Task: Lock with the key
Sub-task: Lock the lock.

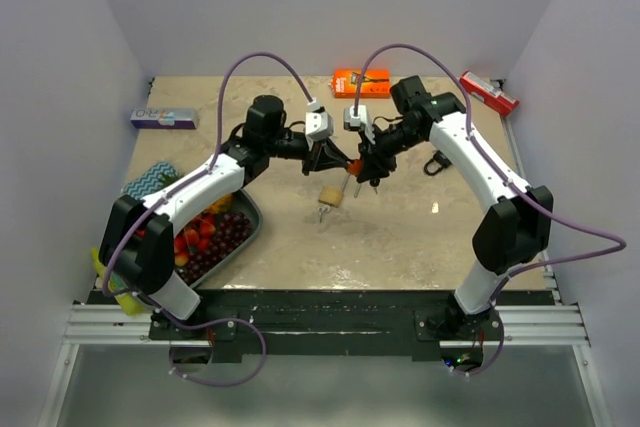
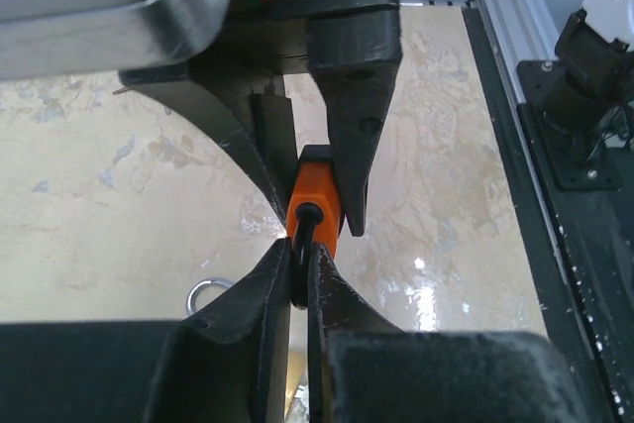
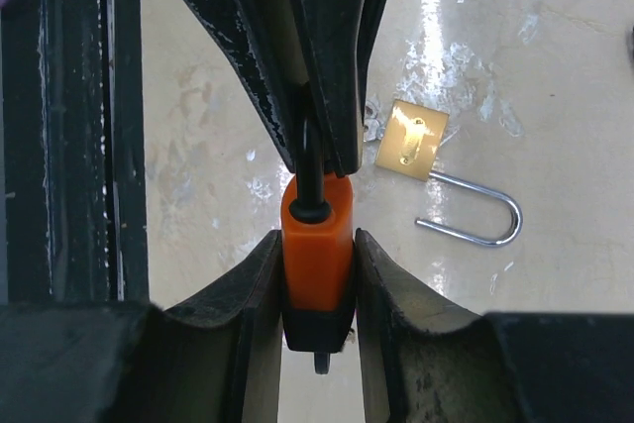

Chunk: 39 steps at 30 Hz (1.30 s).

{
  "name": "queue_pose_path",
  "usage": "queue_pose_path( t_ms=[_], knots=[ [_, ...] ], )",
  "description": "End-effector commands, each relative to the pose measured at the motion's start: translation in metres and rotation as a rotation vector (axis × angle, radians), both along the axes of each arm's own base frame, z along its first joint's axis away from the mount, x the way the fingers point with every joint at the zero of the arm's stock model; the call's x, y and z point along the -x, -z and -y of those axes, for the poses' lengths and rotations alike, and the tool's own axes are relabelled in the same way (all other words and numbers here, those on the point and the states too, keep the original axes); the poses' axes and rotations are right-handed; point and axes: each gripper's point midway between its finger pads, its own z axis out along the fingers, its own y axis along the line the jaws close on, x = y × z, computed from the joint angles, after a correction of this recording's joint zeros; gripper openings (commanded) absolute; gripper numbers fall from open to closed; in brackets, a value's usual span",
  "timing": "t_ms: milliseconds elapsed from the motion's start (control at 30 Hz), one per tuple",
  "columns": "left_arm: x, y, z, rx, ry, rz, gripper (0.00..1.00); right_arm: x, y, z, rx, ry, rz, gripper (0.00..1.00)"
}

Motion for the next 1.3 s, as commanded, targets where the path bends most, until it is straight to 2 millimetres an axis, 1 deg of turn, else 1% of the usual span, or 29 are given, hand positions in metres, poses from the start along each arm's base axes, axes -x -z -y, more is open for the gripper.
queue_pose_path(
  t_ms=[0,133,200,233,267,300,333,433,533,700,800,900,967,1000,1033,1100,1167,1267],
  knots=[
    [0.053,0.027,0.020,-0.069,0.213,0.050,0.00,0.016,-0.078,-0.053,-0.307,-0.244,0.165,0.00],
    [0.054,0.028,0.020,-0.061,0.203,0.021,0.00,0.015,-0.083,-0.054,-0.312,-0.243,0.174,0.00],
    [0.059,0.029,0.022,-0.052,0.206,0.002,0.00,0.011,-0.087,-0.055,-0.316,-0.231,0.191,0.00],
    [0.061,0.030,0.022,-0.053,0.209,0.001,0.00,0.006,-0.091,-0.058,-0.328,-0.215,0.204,0.00],
    [0.063,0.036,0.021,-0.062,0.205,-0.025,0.00,0.003,-0.095,-0.059,-0.339,-0.203,0.218,0.00],
    [0.061,0.033,0.024,-0.043,0.205,-0.002,0.00,0.002,-0.101,-0.061,-0.351,-0.196,0.234,0.00],
    [0.062,0.035,0.024,-0.044,0.206,-0.014,0.00,-0.005,-0.107,-0.064,-0.375,-0.174,0.255,0.00],
    [0.062,0.045,0.025,-0.036,0.203,-0.048,0.00,-0.011,-0.124,-0.073,-0.431,-0.158,0.296,0.00],
    [0.064,0.051,0.029,-0.010,0.205,-0.074,0.00,-0.008,-0.128,-0.082,-0.459,-0.176,0.302,0.00],
    [0.074,0.053,0.036,0.013,0.238,-0.073,0.00,0.010,-0.125,-0.095,-0.484,-0.230,0.307,0.00],
    [0.084,0.059,0.036,0.007,0.266,-0.083,0.00,0.010,-0.128,-0.100,-0.501,-0.238,0.323,0.00],
    [0.095,0.066,0.033,-0.006,0.293,-0.099,0.00,0.004,-0.133,-0.102,-0.511,-0.241,0.358,0.00],
    [0.102,0.070,0.031,-0.012,0.307,-0.118,0.00,0.004,-0.138,-0.104,-0.520,-0.257,0.375,0.00],
    [0.103,0.070,0.030,-0.012,0.308,-0.121,0.00,0.003,-0.138,-0.104,-0.521,-0.266,0.387,0.00],
    [0.104,0.070,0.029,-0.013,0.309,-0.131,0.00,0.003,-0.144,-0.104,-0.530,-0.274,0.401,0.00],
    [0.106,0.073,0.030,-0.010,0.318,-0.153,0.00,0.003,-0.144,-0.107,-0.539,-0.292,0.409,0.00],
    [0.109,0.072,0.032,-0.003,0.334,-0.172,0.00,0.006,-0.150,-0.109,-0.553,-0.317,0.419,0.00],
    [0.114,0.072,0.034,0.003,0.364,-0.176,0.00,0.009,-0.147,-0.113,-0.555,-0.352,0.427,0.00]
  ],
)
